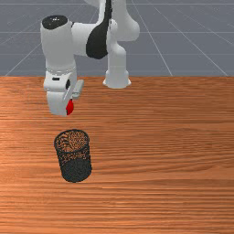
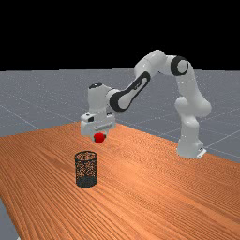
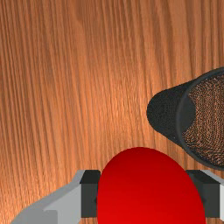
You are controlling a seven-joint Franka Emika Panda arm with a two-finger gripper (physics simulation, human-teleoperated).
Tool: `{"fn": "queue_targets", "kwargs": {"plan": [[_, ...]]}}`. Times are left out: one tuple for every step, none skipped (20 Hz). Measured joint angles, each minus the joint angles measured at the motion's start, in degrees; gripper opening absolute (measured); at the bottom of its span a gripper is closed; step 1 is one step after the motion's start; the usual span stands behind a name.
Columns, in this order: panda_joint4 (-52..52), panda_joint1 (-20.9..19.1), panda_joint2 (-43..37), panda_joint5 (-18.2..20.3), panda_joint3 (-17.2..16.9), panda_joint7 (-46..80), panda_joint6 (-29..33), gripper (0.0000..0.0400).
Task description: Put the ball into the container
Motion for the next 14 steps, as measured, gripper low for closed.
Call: {"fn": "queue_targets", "kwargs": {"plan": [[4.3,0.4,2.3,-1.0,0.6,-3.0,-4.7,0.0280],[7.7,0.6,4.3,-1.0,0.7,-3.0,-6.9,0.0280],[10.5,0.6,6.0,-0.7,0.9,-2.9,-7.1,0.0280],[10.9,1.0,6.7,-1.2,0.7,-2.0,-4.5,0.0280],[15.5,0.5,9.4,-0.3,1.3,-3.6,-6.5,0.0280],[20.1,0.5,12.2,-0.3,1.6,-4.1,-8.2,0.0280],[20.7,0.2,12.7,-0.5,1.8,-6.1,-8.3,0.0280],[19.9,1.5,12.9,-2.5,0.0,-1.4,-6.7,0.0280],[19.9,0.0,14.0,-0.7,1.7,-6.0,-5.2,0.0280],[18.9,1.8,15.3,-3.0,-0.4,-0.8,-2.3,0.0279],[19.0,2.0,16.3,-2.8,-0.2,-0.7,-0.4,0.0279],[19.3,1.5,16.8,-1.8,0.4,-1.6,0.5,0.0282],[19.3,1.6,17.0,-1.8,0.4,-1.5,1.6,0.0310],[17.7,0.7,15.9,-0.5,1.3,-2.7,3.7,0.0279]]}}
